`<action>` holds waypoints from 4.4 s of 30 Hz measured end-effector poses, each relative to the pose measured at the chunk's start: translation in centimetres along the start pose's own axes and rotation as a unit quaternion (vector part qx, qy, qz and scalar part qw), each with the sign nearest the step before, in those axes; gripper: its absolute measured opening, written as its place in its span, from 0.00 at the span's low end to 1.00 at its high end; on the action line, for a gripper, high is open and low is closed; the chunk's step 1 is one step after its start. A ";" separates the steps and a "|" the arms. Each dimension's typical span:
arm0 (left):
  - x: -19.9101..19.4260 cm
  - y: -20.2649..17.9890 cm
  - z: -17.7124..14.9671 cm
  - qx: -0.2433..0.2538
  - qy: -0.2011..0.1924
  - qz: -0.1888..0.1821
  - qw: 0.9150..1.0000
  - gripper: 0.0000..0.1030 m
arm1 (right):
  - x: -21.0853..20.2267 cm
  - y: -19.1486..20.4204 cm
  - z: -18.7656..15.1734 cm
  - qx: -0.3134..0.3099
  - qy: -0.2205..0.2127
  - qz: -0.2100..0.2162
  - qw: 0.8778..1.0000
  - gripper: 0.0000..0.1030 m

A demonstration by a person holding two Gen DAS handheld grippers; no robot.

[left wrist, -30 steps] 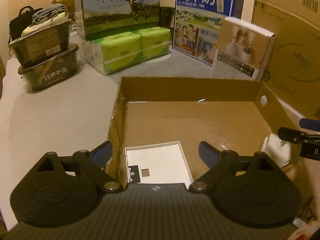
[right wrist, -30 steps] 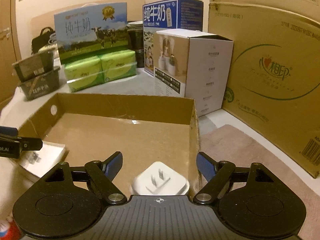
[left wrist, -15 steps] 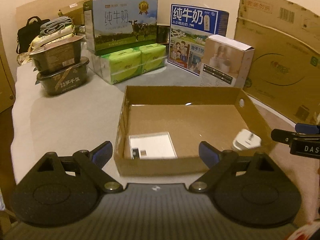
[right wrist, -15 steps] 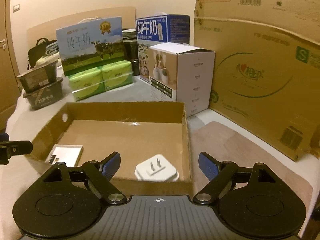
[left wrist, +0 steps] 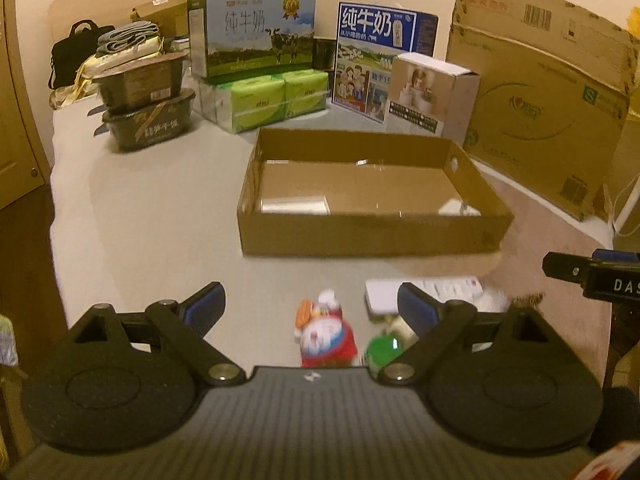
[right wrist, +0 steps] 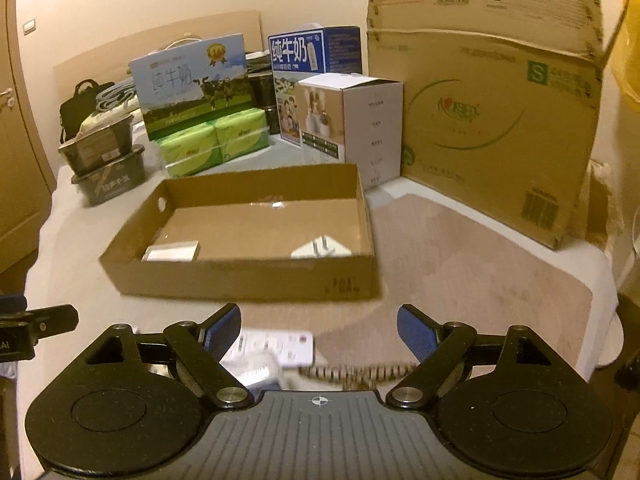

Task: Organize rigid objects
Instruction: 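Move the right tool toward the wire rack, then grasp the wire rack with the right tool while the left tool grasps the Doraemon figure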

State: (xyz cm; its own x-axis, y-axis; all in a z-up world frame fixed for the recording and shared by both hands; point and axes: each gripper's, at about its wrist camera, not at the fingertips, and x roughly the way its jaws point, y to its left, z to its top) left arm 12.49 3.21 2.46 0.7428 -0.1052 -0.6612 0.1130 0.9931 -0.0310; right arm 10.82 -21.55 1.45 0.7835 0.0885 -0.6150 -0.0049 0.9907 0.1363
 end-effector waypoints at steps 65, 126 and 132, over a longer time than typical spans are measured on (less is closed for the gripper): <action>3.3 -0.4 -7.8 0.017 0.066 -0.001 0.998 0.89 | 1.5 0.5 -10.7 0.027 0.081 0.017 0.996 0.82; 9.2 -1.7 -5.4 0.138 0.017 -0.007 0.990 0.41 | 2.3 -1.1 -9.8 -0.014 0.040 -0.008 0.999 0.52; 7.9 -0.7 -5.3 0.107 0.031 -0.012 0.994 0.41 | 2.1 -0.9 -9.3 -0.017 0.032 -0.002 0.999 0.52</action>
State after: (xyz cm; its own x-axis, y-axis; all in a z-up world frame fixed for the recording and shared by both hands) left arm 14.76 1.94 -6.75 0.6964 -0.1190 -0.7077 0.2738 0.9556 0.1087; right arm 6.73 -21.24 -7.19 0.7429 0.0892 -0.6634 -0.0233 0.9939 0.1076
